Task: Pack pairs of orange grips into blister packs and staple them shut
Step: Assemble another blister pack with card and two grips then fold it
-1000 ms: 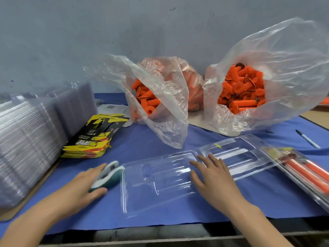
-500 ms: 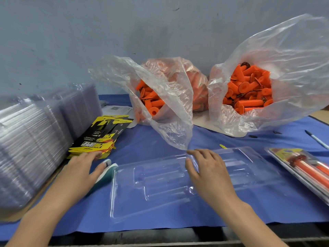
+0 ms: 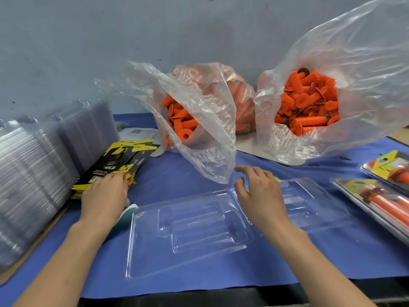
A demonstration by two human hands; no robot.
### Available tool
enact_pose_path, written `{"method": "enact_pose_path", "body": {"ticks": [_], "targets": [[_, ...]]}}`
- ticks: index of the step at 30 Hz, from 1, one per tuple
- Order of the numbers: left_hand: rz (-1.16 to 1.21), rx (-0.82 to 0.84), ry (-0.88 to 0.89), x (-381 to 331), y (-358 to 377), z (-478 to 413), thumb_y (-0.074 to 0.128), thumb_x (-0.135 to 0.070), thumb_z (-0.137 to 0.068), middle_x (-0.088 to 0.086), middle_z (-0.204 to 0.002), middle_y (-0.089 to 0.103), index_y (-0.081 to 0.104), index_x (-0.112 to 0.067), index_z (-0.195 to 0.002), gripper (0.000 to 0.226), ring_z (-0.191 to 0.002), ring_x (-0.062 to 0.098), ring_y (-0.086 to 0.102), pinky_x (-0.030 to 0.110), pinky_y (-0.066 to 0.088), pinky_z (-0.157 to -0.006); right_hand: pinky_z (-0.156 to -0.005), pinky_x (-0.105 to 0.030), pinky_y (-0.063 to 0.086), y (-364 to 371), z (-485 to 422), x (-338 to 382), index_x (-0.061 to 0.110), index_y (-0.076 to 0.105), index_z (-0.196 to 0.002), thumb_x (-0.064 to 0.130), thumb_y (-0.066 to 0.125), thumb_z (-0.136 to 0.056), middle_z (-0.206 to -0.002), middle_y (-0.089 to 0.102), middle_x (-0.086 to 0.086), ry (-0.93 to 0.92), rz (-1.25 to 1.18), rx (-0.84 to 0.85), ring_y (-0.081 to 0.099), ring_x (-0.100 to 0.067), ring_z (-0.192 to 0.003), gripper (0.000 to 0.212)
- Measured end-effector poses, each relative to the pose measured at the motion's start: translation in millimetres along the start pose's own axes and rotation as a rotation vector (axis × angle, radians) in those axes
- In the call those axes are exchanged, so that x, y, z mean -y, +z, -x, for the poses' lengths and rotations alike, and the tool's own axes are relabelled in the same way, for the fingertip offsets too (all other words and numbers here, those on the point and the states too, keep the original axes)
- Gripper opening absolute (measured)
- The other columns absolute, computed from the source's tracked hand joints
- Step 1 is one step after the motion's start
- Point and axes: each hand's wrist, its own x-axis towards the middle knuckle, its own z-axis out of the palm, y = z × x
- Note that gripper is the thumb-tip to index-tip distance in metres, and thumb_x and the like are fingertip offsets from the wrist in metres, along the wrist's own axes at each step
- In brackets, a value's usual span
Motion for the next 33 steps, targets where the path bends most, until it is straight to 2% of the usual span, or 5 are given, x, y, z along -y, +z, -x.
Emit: {"method": "enact_pose_path", "body": {"ticks": [7, 12, 25, 29, 33], "targets": [[-0.064, -0.09, 0.01, 7, -2, 4, 0.069, -0.01, -0.085, 0.016, -0.088, 0.069, 0.065, -0.005, -0.097, 0.014, -0.081, 0.038, 0.066, 0.038, 0.038, -0.053, -0.101, -0.035, 0.034, 1, 4, 3, 0.023, 0.062, -0.126, 0.021, 0.05, -0.097, -0.119, 0.066, 0.002, -0.022, -0.027, -0.045, 0.051, -0.025, -0.117, 0.031], [0.056, -0.238, 0.018, 12, -2, 3, 0.056, -0.004, -0.091, 0.019, -0.097, 0.067, 0.064, -0.007, -0.103, 0.015, -0.089, 0.042, 0.06, 0.05, 0.043, -0.075, -0.1, -0.033, 0.033, 3, 4, 5, 0.023, 0.062, -0.126, 0.021, 0.05, -0.096, -0.119, 0.065, 0.004, -0.038, -0.031, -0.051, 0.051, -0.024, -0.117, 0.032], [0.997, -0.573, -0.073, 33, -105, 5, 0.049, -0.049, -0.093, 0.009, -0.084, 0.057, 0.056, -0.019, -0.096, 0.031, -0.07, 0.014, 0.056, 0.037, 0.05, -0.067, -0.104, -0.023, 0.034, -14, 1, 28, 0.026, 0.052, -0.135, 0.031, 0.05, -0.1, -0.13, 0.056, 0.013, -0.057, -0.479, -0.085, 0.043, -0.003, -0.124, 0.035], [1.479, -0.316, -0.086, -5, -104, 25, 0.067, -0.042, -0.089, 0.001, -0.085, 0.071, 0.069, -0.029, -0.092, 0.014, -0.076, 0.029, 0.067, 0.05, 0.054, -0.078, -0.095, -0.016, 0.045, -23, 2, 43, 0.034, 0.047, -0.137, 0.046, 0.056, -0.094, -0.13, 0.058, 0.016, 0.071, -0.994, 0.156, 0.055, 0.007, -0.115, 0.046], [1.565, 0.109, -0.132, -44, -67, 51, 0.064, -0.022, -0.093, 0.009, -0.08, 0.071, 0.069, -0.015, -0.09, 0.009, -0.061, 0.021, 0.066, 0.037, 0.056, -0.065, -0.09, -0.031, 0.056, -27, 2, 49, 0.028, 0.06, -0.12, 0.044, 0.052, -0.092, -0.117, 0.07, 0.0, 0.092, -1.299, 0.199, 0.067, -0.018, -0.107, 0.033]]}}
